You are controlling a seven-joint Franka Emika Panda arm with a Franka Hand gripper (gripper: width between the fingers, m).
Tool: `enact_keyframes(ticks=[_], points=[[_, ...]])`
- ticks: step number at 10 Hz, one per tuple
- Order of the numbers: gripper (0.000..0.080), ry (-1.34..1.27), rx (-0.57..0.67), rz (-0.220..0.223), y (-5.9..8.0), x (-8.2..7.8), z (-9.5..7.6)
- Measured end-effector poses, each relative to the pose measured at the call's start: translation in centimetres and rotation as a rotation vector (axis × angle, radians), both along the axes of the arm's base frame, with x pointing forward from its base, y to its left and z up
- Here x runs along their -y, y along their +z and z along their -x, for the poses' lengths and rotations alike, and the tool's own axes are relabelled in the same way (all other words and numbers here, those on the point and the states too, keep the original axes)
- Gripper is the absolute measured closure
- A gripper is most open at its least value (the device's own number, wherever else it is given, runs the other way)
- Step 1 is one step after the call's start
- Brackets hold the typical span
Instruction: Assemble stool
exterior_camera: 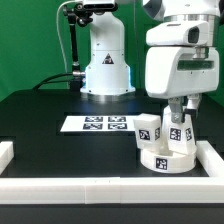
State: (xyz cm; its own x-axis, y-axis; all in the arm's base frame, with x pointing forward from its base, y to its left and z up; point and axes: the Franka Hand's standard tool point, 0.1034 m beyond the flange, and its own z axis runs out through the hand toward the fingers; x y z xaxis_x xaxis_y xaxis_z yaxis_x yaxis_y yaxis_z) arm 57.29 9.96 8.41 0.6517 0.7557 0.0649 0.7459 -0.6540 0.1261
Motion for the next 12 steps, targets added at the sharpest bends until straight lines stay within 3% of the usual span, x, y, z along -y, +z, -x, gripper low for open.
enact_keyframes(ticks=[3, 12], points=[[0.0462, -0.059, 0.002, -0.008, 0.0, 0.04, -0.01], [0.0461, -0.757, 0.016, -0.113, -0.14, -0.19, 0.2]])
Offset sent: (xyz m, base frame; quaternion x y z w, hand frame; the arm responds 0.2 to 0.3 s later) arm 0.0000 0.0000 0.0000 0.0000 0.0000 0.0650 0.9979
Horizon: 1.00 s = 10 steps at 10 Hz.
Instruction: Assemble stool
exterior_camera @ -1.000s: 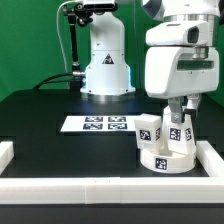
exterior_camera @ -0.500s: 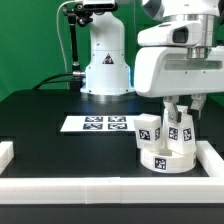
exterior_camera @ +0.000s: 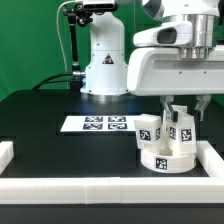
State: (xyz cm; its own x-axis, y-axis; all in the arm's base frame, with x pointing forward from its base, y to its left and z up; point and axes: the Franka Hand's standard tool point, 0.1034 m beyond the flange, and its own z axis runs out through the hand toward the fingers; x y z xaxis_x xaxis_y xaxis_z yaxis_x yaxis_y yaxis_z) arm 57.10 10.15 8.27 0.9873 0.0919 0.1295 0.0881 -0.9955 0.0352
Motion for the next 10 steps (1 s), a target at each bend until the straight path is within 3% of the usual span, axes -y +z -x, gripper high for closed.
enact_keyframes(ticks=[10], points=[[0.0461, -0.771, 0.005, -0.133, -0.1, -1.4, 0.3]])
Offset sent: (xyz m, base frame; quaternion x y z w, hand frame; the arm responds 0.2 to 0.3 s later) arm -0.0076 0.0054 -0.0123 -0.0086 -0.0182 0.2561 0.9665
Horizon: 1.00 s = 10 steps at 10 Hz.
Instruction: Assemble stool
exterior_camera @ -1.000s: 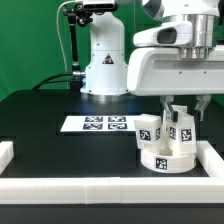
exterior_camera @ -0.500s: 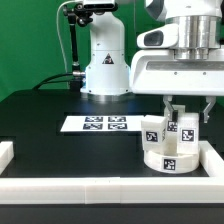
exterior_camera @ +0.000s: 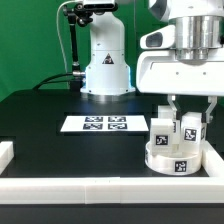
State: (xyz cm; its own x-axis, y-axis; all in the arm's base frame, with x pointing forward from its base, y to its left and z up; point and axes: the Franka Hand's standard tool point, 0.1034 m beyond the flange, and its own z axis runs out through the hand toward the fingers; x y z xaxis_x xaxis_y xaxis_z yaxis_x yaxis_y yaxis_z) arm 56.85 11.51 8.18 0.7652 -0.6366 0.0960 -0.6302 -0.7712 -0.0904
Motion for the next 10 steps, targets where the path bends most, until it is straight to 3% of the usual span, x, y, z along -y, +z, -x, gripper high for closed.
enact_keyframes(ticks=[4, 10], points=[[0.0461, -0.198, -0.004, -0.041, -0.01, 0.0, 0.02], [0.0461, -0.722, -0.022, -0.186, 0.02, 0.12, 0.01]])
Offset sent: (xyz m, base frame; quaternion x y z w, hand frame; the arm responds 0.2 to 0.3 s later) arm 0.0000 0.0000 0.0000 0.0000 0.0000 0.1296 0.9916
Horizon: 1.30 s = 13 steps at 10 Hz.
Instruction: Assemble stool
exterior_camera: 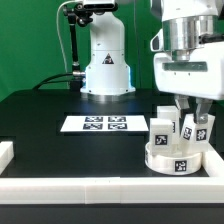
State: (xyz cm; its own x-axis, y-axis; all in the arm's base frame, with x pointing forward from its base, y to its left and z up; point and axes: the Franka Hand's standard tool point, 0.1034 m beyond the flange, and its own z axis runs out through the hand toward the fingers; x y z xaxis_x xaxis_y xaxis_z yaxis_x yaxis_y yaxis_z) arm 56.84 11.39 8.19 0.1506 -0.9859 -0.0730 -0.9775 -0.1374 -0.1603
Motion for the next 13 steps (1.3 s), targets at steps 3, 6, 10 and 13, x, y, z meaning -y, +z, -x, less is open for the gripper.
enact_keyframes(ticks=[3, 6, 10, 13], points=[[0.0461, -0.242, -0.009, -0.064, 0.0, -0.34, 0.03], [0.0461, -0.426, -0.029, -0.105, -0.04, -0.73, 0.13], [0.0461, -0.58, -0.059, -0.134, -0.08, -0.81, 0.22], [0.0461, -0.716, -0.076, -0.166, -0.1, -0.78, 0.24]])
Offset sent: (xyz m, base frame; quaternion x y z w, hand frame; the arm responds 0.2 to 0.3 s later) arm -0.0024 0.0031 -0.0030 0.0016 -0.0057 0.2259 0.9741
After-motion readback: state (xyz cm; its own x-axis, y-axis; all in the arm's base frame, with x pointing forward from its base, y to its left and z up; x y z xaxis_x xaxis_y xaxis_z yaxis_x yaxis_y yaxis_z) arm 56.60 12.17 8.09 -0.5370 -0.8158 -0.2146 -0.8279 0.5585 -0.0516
